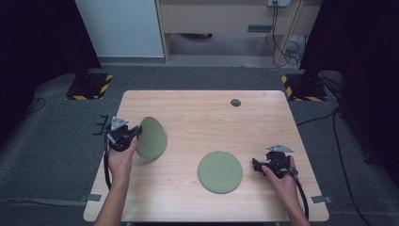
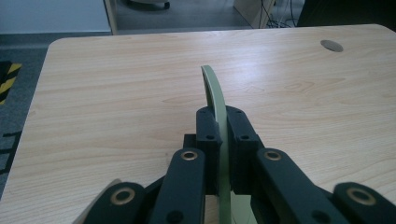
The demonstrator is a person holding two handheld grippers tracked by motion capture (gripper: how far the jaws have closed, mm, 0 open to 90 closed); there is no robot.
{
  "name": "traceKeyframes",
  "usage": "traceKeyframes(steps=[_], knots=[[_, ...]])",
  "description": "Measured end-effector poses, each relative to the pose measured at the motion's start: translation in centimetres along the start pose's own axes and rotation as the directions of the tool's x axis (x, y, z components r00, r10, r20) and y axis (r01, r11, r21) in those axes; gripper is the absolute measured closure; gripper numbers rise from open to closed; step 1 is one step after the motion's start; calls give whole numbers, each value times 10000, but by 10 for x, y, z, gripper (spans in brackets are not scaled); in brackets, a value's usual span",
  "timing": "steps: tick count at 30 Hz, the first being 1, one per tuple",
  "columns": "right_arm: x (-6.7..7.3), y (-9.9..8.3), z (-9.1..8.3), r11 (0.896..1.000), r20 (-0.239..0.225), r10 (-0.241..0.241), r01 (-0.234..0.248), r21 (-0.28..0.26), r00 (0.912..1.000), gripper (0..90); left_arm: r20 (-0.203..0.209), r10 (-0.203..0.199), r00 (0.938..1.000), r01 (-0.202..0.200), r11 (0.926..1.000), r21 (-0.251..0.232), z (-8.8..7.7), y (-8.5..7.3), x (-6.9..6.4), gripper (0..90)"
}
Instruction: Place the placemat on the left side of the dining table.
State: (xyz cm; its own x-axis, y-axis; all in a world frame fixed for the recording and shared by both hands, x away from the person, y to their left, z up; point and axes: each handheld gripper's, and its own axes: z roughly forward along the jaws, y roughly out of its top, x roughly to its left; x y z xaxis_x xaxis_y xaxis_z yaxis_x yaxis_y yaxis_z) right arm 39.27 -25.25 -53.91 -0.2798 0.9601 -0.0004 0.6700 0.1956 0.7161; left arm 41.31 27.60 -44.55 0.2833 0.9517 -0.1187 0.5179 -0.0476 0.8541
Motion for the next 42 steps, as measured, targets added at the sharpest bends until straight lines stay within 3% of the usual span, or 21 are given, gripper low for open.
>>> traceKeyframes(steps=[22,32,37,41,42], knots=[[0,0,0,10000,-13,2,-2,10,10000,42,-277,-172,9995,188,9981,584,26,-5,27,850],[0,0,0,10000,-11,2,-2,8,10000,42,-538,54,9985,-7,9962,875,31,-10,33,848],[0,0,0,10000,-12,5,-4,11,10000,42,-606,-63,9981,126,9945,1044,36,-15,38,846],[0,0,0,10000,-10,3,-3,9,10000,42,-666,86,9977,-9,9933,1156,37,-18,40,843],[0,0,0,10000,-9,4,-4,8,10000,42,-709,279,9971,-188,9918,1264,38,-18,41,842]])
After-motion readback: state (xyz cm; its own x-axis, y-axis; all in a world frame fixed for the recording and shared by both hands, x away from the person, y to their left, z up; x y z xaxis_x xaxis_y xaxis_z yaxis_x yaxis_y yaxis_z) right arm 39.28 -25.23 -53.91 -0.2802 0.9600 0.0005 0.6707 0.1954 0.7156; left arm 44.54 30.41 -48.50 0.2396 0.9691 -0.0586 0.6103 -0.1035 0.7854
